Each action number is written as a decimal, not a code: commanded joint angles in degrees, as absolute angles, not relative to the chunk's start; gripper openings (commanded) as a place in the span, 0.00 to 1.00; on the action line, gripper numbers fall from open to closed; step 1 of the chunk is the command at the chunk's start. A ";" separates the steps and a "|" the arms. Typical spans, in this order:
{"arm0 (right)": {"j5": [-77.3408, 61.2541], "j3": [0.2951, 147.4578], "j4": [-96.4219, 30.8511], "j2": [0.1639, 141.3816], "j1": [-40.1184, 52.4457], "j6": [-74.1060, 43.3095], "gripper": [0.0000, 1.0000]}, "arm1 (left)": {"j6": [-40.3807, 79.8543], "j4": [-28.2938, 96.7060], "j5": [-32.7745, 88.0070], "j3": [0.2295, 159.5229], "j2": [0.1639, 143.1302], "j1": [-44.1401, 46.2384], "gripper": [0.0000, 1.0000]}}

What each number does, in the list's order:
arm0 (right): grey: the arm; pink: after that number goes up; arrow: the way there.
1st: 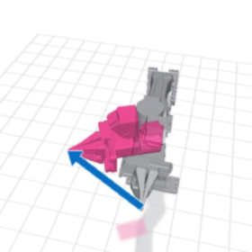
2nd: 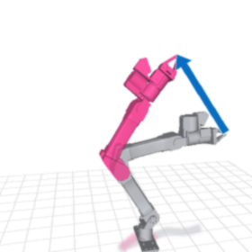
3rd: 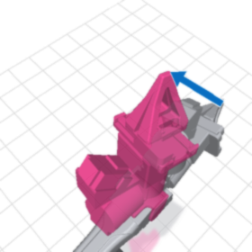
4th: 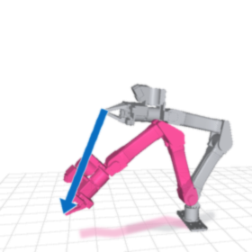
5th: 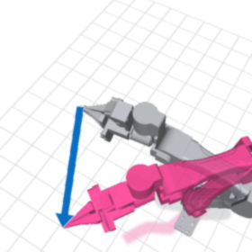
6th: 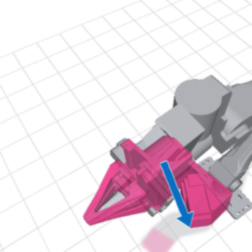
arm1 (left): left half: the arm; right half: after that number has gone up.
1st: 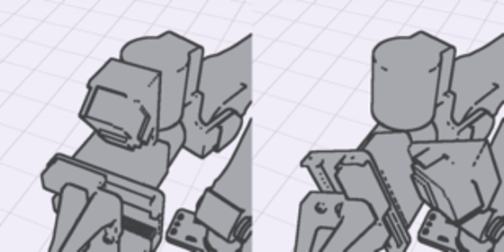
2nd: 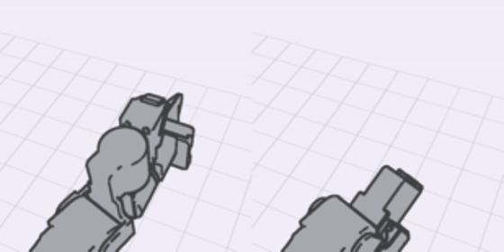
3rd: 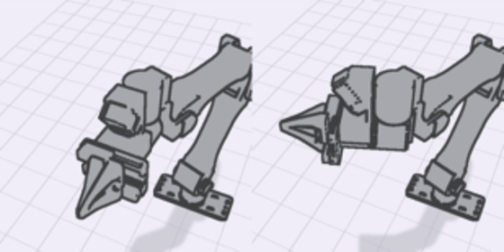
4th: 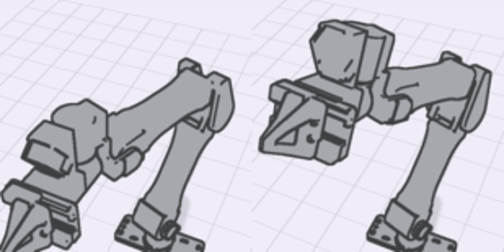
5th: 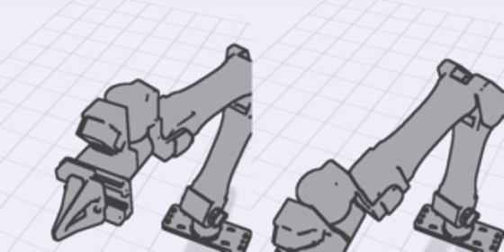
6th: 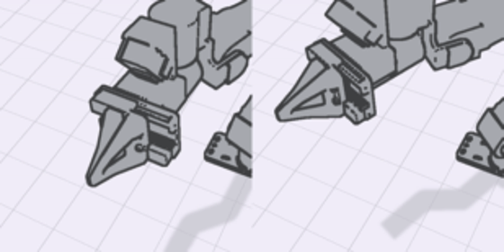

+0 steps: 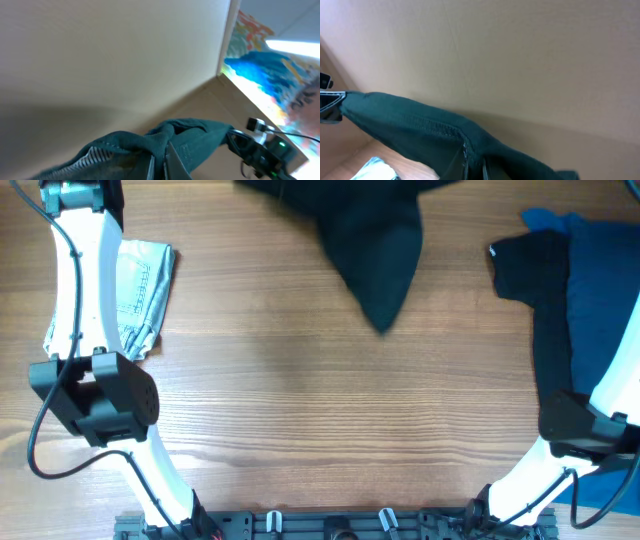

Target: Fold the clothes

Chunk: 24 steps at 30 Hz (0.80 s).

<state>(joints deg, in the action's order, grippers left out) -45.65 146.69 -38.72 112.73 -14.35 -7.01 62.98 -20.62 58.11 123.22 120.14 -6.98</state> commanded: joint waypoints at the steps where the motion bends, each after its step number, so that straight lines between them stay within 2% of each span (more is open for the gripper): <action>1: -49.17 148.07 -44.14 109.21 -18.02 -0.80 0.04 | 61.65 -18.61 72.27 128.27 115.48 -9.34 0.04; 3: -47.62 148.07 -54.35 108.40 -18.37 6.00 0.04 | 61.69 -17.28 81.12 128.27 115.39 -9.72 0.04; 4: -43.79 147.98 -64.20 108.51 -18.35 11.20 0.04 | 60.16 -11.09 86.00 128.18 115.46 -9.72 0.04; 6: -41.01 146.41 -75.94 110.28 -17.80 17.41 0.04 | 47.33 7.53 87.83 127.15 115.61 -9.58 0.04; 7: -40.77 143.81 -80.14 111.26 -17.52 19.94 0.04 | 36.75 22.79 84.71 125.95 115.74 -9.61 0.04; 8: -40.40 137.88 -81.73 112.22 -17.50 20.60 0.04 | 23.22 43.66 71.07 124.70 116.01 -9.74 0.04; 9: -40.45 133.32 -80.97 112.44 -17.50 20.56 0.04 | 16.08 57.25 53.82 124.70 116.31 -9.63 0.04; 11: -40.42 128.31 -77.17 112.44 -17.45 18.37 0.04 | 11.27 63.86 43.07 124.70 116.31 -8.71 0.04; 14: -40.40 128.35 -68.29 112.42 -17.41 10.04 0.04 | 14.37 55.35 42.98 124.73 116.31 -8.43 0.04; 16: -40.42 128.40 -59.20 112.40 -17.43 3.68 0.04 | 18.48 44.77 43.20 124.73 116.31 -8.43 0.04; 20: -43.00 132.81 -38.74 112.38 -18.44 -7.35 0.04 | 35.88 9.61 47.72 128.92 116.31 -9.04 0.04; 21: -43.57 134.85 -34.96 112.38 -18.98 -10.37 0.04 | 36.93 3.44 47.44 131.48 116.31 -9.54 0.04; 24: -43.59 140.07 -24.80 112.25 -21.02 -14.02 0.04 | 34.28 -2.44 45.43 138.45 116.31 -10.09 0.04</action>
